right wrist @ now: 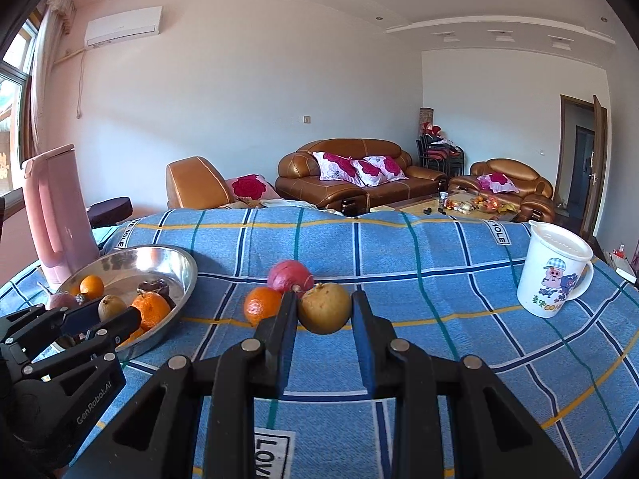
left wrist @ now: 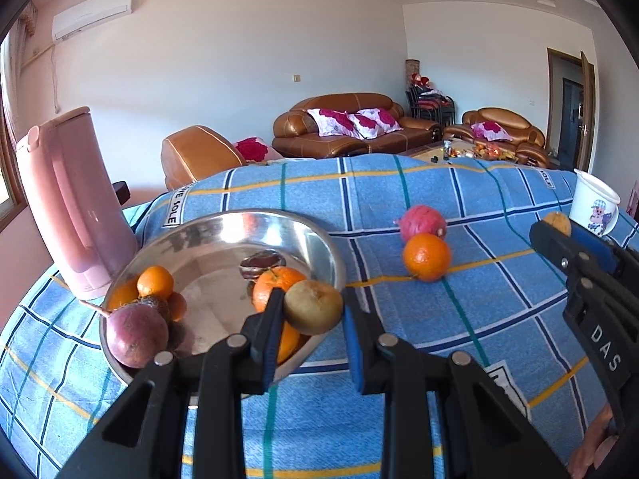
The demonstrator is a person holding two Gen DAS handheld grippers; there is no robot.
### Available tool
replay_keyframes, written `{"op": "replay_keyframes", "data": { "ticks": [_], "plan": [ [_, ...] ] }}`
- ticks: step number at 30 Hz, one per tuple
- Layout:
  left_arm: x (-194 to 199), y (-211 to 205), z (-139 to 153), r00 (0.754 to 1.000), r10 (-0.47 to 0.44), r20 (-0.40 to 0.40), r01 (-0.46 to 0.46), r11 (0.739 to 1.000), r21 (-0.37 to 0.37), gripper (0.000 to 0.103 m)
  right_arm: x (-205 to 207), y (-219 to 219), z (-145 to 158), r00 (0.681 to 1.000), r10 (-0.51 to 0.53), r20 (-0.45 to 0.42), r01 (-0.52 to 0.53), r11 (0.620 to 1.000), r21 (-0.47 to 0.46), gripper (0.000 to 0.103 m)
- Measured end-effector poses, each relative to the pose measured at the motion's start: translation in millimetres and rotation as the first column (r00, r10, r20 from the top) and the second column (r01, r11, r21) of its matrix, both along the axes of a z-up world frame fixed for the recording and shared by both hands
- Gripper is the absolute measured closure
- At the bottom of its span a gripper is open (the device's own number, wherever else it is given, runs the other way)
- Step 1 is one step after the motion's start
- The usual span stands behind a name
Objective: Organize fruits
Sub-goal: 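Carry both pears over the steel bowl with both grippers, then open both grippers to drop the pears into the bowl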
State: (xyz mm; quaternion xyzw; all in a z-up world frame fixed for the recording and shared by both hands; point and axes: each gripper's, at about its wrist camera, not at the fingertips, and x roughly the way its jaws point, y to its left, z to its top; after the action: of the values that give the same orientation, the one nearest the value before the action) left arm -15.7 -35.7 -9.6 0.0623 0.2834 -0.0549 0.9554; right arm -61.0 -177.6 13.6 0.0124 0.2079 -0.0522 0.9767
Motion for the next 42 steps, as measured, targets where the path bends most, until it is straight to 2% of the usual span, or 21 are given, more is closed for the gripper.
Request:
{"op": "replay_keyframes", "data": {
  "ticks": [10, 21, 34, 42],
  "plan": [
    [14, 41, 3, 0.999, 0.038, 0.006, -0.038, 0.999, -0.017, 0.074, 18, 45, -1, 0.998, 0.068, -0.004, -0.068, 0.998, -0.008, 0.074],
    [41, 90, 3, 0.991, 0.137, 0.002, -0.137, 0.99, -0.037, 0.074, 52, 88, -4, 0.99, 0.139, -0.008, -0.139, 0.99, 0.003, 0.074],
    [65, 106, -4, 0.98, 0.193, -0.039, -0.194, 0.98, -0.031, 0.074, 107, 120, -10, 0.981, 0.188, -0.047, -0.185, 0.981, 0.057, 0.074],
    [72, 106, -8, 0.976, 0.209, -0.054, -0.21, 0.978, -0.014, 0.074, 141, 134, -16, 0.965, 0.242, -0.1, -0.23, 0.967, 0.113, 0.074]
  ]
}}
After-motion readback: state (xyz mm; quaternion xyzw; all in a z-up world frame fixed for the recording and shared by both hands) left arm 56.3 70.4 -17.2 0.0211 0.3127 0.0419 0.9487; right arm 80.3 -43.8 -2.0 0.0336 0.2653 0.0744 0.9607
